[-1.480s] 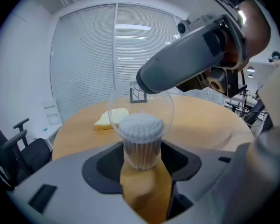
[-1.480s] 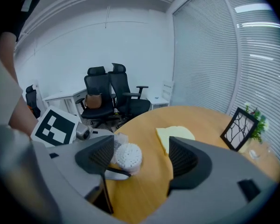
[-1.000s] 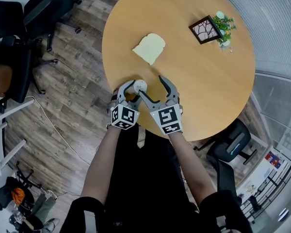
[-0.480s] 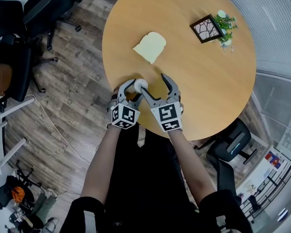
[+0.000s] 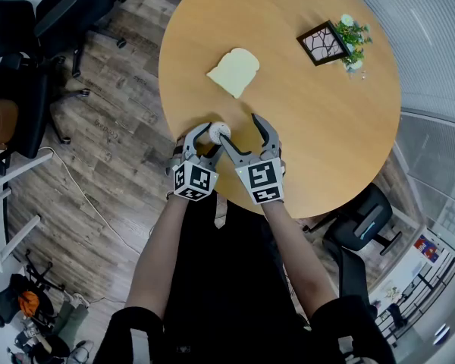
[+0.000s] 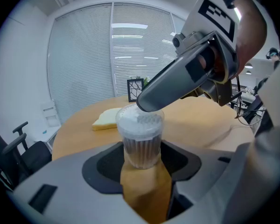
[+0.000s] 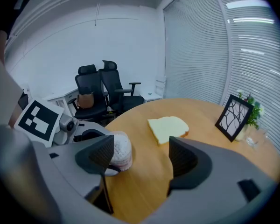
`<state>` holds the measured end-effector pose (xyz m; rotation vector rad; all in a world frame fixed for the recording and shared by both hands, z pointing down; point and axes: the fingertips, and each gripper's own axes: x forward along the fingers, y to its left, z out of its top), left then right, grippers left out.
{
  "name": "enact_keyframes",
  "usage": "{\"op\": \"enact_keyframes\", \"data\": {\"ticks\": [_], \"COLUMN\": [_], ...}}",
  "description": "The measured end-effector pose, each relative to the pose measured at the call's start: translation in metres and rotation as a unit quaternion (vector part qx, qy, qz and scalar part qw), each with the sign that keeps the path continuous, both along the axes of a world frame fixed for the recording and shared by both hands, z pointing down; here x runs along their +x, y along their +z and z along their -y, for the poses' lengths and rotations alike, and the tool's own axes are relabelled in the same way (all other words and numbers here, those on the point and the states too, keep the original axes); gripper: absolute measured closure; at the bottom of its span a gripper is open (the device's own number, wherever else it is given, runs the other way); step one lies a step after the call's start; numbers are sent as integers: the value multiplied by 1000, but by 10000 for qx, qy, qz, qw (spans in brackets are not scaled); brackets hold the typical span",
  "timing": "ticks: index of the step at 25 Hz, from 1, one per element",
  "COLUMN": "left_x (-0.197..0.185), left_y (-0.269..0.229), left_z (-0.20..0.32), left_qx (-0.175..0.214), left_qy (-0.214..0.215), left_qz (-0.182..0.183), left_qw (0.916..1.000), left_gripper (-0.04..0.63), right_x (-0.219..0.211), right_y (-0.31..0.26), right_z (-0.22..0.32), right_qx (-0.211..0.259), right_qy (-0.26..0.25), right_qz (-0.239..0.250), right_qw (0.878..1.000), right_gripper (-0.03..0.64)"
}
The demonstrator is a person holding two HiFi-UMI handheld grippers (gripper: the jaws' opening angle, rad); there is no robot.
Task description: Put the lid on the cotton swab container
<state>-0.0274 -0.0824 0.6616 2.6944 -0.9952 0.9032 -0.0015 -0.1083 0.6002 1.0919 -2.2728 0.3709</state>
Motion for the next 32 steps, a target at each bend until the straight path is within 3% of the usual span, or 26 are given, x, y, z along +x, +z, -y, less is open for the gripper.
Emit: {"op": "enact_keyframes", "data": {"ticks": [7, 13, 17, 22, 28, 32], "left_x": [0, 0, 0, 0, -1, 1], "left_y": [1, 1, 2, 2, 1, -13], "left_z": [0, 0, 1, 0, 0, 6], "left_qx": [-10, -4, -11, -127, -346, -195], "left_qy": [20, 22, 18, 43, 45, -28], "left_qz": [18, 19, 26, -36, -129, -195], "left_qw": [10000, 10000, 10000, 9999, 9993, 9996], "left_gripper": [348, 348, 348, 348, 340, 295], "right_x": [5, 8, 11, 7, -10, -11], "right_y": [8, 7, 9, 5, -25, -40], "right_z": [3, 3, 5, 6, 5, -4], "right_qx": [-89, 219, 183, 322, 642, 885], "right_qy": [102, 232, 327, 9, -351, -460], "right_qz": [82, 110, 278, 77, 507, 628], "right_qw": [9999, 9994, 9989, 9995, 9960, 9930], "right_gripper": [270, 244, 229, 229, 229, 230]}}
